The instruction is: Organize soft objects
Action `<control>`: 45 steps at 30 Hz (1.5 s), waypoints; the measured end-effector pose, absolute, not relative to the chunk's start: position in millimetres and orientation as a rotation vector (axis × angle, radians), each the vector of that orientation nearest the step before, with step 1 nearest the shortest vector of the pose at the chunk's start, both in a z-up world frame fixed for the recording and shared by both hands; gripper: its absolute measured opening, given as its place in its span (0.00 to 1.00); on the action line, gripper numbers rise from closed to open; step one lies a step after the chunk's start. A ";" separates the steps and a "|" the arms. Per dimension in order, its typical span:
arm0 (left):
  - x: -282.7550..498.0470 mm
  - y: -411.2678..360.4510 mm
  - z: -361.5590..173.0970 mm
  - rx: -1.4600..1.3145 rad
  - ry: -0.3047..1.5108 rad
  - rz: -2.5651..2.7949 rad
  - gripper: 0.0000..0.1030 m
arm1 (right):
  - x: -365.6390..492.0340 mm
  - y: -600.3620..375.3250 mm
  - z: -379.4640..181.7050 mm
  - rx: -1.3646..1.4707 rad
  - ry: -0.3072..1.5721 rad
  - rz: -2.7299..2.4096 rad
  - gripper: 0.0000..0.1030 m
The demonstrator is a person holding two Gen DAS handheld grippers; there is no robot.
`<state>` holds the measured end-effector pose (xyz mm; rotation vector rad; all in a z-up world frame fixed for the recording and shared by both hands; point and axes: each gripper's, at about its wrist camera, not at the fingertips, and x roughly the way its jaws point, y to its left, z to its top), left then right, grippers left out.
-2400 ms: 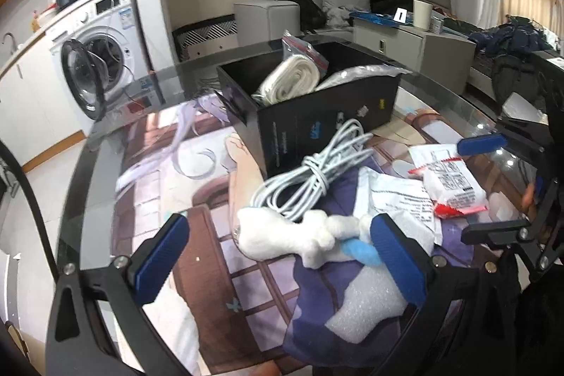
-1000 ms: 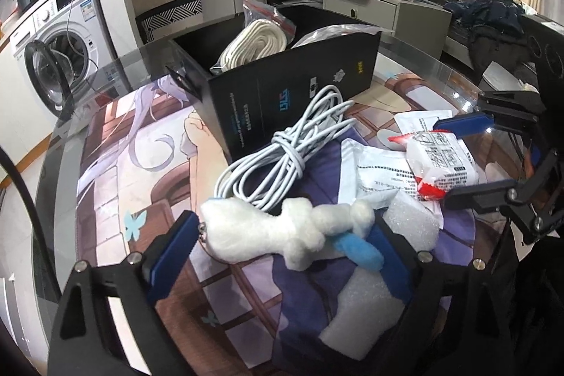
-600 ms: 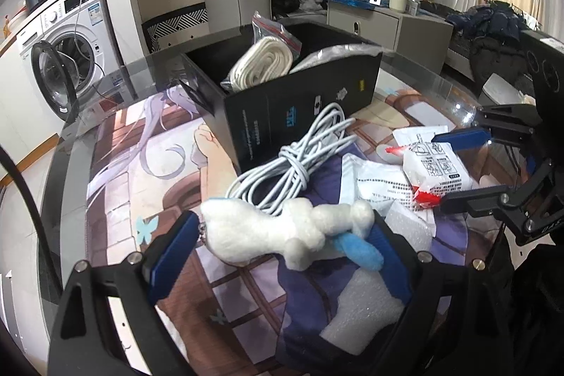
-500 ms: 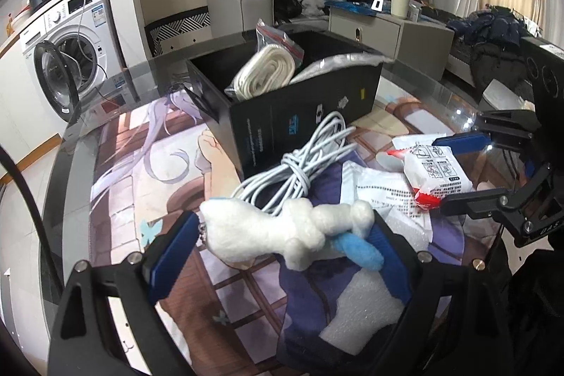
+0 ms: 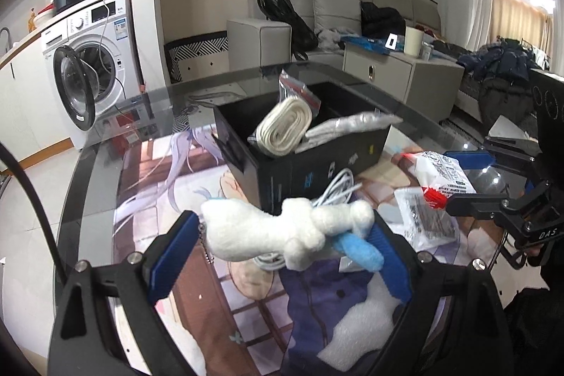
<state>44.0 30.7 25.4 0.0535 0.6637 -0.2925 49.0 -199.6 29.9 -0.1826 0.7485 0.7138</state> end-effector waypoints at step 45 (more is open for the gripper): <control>116.6 -4.2 67.2 0.035 0.557 -0.242 0.90 | 113.3 -190.1 73.0 -0.105 0.678 0.607 0.58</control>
